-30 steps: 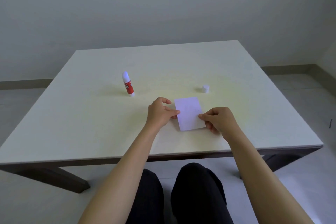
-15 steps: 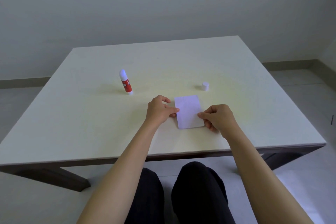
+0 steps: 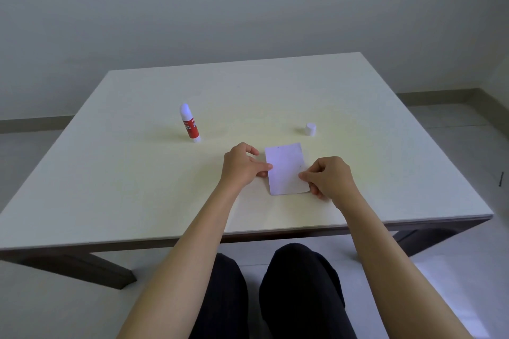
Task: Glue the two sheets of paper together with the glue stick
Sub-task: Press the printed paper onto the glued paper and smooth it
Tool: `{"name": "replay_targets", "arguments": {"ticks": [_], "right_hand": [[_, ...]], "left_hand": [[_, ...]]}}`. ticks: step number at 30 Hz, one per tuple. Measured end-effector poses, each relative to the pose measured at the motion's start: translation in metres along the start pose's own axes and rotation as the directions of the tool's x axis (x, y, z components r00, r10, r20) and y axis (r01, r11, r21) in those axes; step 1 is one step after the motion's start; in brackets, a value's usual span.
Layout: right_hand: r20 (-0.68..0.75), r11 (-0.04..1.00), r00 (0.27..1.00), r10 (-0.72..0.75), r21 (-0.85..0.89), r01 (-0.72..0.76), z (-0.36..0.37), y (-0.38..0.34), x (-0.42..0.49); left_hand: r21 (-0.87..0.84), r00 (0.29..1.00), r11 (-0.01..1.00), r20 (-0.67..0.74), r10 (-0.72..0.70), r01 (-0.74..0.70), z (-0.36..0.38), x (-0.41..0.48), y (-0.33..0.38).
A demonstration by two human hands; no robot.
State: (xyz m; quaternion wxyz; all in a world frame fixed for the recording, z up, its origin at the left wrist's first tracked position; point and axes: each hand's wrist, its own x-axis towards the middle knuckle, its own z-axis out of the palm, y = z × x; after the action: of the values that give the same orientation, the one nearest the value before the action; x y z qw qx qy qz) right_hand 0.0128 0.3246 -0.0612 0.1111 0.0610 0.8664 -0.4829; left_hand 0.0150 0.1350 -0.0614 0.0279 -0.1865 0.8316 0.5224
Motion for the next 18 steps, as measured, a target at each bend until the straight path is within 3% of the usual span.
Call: {"name": "replay_targets", "arguments": {"ticks": [6,12,18], "right_hand": [[-0.059,0.984,0.996,-0.063,-0.172,0.052,0.009,-0.003,-0.002],[-0.072,0.986,0.991,-0.114,-0.126,0.104,0.01,-0.002,-0.005],[-0.058,0.988,0.994,-0.093,-0.132,0.085,0.009,-0.003,-0.003]], "left_hand": [[0.103,0.997,0.993,-0.054,0.062,-0.056,0.005,-0.003,0.001],[0.206,0.981,0.967,-0.086,0.173,-0.153,0.01,-0.009,-0.002],[0.383,0.937,0.867,-0.009,0.35,-0.32,0.012,-0.014,-0.008]]}}
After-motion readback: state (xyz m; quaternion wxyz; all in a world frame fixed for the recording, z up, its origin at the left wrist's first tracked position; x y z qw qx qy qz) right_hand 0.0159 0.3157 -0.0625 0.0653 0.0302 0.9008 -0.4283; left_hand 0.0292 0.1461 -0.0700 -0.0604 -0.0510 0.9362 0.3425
